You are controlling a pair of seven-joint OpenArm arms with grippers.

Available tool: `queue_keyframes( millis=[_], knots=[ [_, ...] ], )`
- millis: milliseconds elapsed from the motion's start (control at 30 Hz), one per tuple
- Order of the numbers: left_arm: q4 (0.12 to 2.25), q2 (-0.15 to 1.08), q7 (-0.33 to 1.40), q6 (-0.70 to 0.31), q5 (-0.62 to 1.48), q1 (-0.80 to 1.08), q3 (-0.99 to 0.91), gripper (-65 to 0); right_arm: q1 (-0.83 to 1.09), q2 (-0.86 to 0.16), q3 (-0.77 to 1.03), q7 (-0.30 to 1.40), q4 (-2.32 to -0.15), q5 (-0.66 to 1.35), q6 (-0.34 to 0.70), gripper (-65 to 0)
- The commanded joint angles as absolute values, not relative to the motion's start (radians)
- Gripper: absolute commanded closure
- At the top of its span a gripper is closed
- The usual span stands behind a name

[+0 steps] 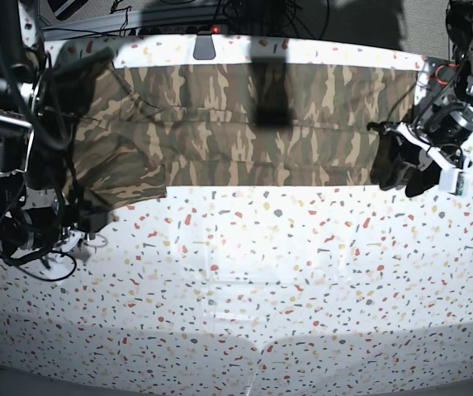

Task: Fold the T-shirt properly
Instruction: 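Move the right gripper to the sleeve end and grasp it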

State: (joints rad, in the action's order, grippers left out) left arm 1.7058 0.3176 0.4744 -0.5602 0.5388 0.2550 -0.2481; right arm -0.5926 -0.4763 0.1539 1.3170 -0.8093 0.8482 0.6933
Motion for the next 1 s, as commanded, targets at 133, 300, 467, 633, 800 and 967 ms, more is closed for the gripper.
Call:
queue_keyframes(
  millis=[133, 300, 467, 633, 800, 967],
  knots=[
    [1.723, 0.329, 0.448, -0.534, 0.540, 0.247, -0.255, -32.9, -0.536, -0.492, 0.157, 1.301, -1.029, 0.926, 0.698, 0.0],
    [1.723, 0.329, 0.447, -0.534, 0.543, 0.247, -0.255, -32.9, -0.369, -0.492, 0.157, 1.301, -1.301, 1.010, 0.698, 0.0],
    [1.723, 0.330, 0.440, -0.534, 0.543, 0.247, -0.255, -32.9, -0.191, -0.492, 0.157, 1.300, -1.563, 1.082, 0.698, 0.0],
    [1.723, 0.330, 0.441, -0.534, 0.543, 0.247, -0.255, -32.9, -0.034, -0.490, 0.157, 1.299, -1.762, 1.105, 0.698, 0.0],
    [1.723, 0.330, 0.441, -0.534, 0.543, 0.247, -0.255, -32.8, 0.100, -0.490, 0.157, 1.299, -1.875, 1.127, 0.698, 0.0],
    [1.723, 0.330, 0.440, -0.534, 0.543, 0.247, -0.255, -32.9, 0.187, -0.490, 0.157, 1.299, -1.907, 1.156, 0.698, 0.0]
  ],
)
